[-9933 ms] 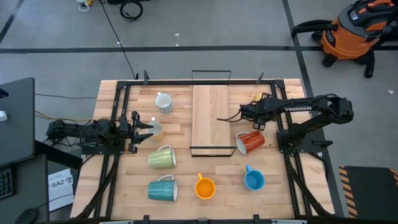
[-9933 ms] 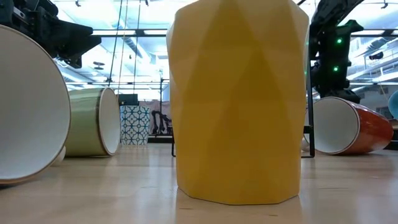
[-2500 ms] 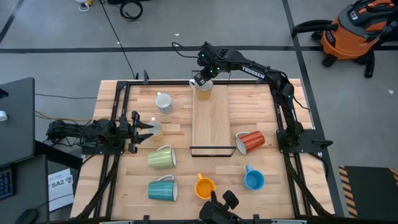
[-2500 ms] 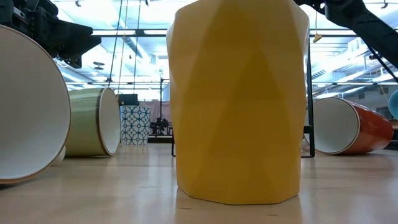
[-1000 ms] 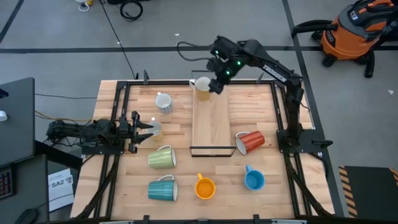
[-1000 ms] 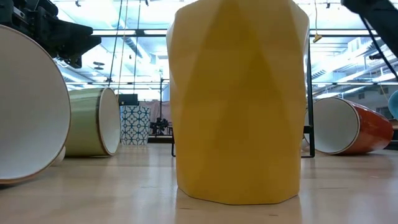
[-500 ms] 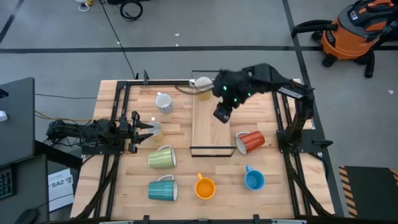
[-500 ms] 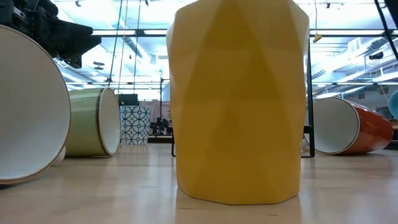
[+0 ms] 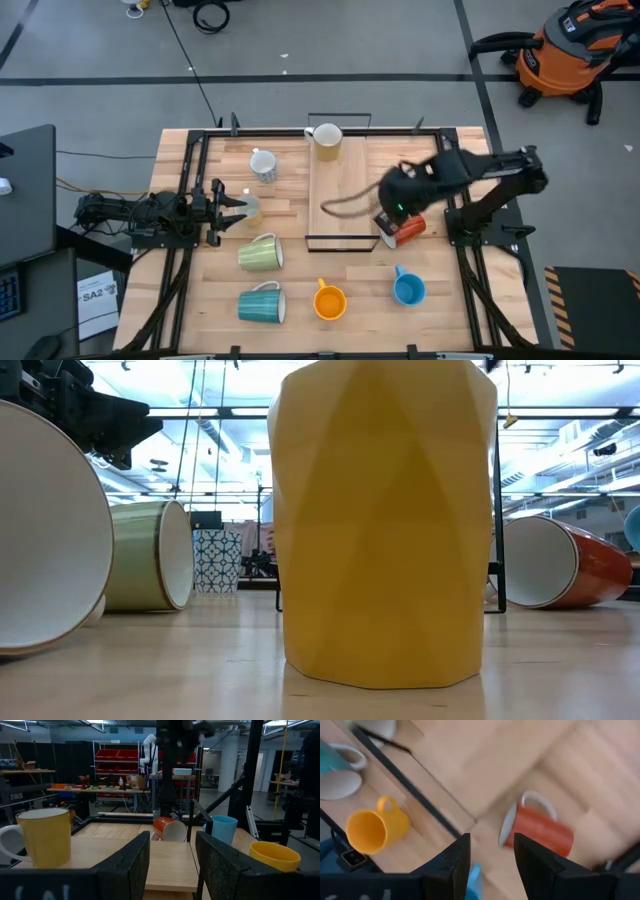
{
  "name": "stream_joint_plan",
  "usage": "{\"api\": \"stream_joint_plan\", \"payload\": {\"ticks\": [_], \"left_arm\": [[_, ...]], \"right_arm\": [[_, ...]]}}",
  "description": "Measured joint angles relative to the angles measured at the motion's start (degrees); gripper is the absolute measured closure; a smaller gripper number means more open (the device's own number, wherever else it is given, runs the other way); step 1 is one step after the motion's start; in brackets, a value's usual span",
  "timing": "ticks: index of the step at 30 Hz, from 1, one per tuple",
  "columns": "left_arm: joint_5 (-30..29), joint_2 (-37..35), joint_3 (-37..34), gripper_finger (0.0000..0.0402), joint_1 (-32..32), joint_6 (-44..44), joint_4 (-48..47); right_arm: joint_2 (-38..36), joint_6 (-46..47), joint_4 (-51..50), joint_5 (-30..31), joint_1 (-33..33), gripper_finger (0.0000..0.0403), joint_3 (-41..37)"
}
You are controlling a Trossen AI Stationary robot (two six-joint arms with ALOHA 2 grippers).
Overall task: Place coffee mugs
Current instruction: Put the orange mug on the shelf
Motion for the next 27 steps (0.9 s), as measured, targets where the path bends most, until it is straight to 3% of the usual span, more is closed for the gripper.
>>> {"api": "stream_joint_plan", "payload": {"ticks": [5,27], "left_arm": [[0.0,0.0,0.0,0.0235,0.0,0.0,0.0],[0.0,0.0,0.0,0.0235,0.0,0.0,0.1]], "right_arm": [[-2.7,10.0,2.4,0.0,5.0,0.0247,-8.3],[-1.4,10.5,5.7,-1.5,5.8,0.0247,-27.3]]}}
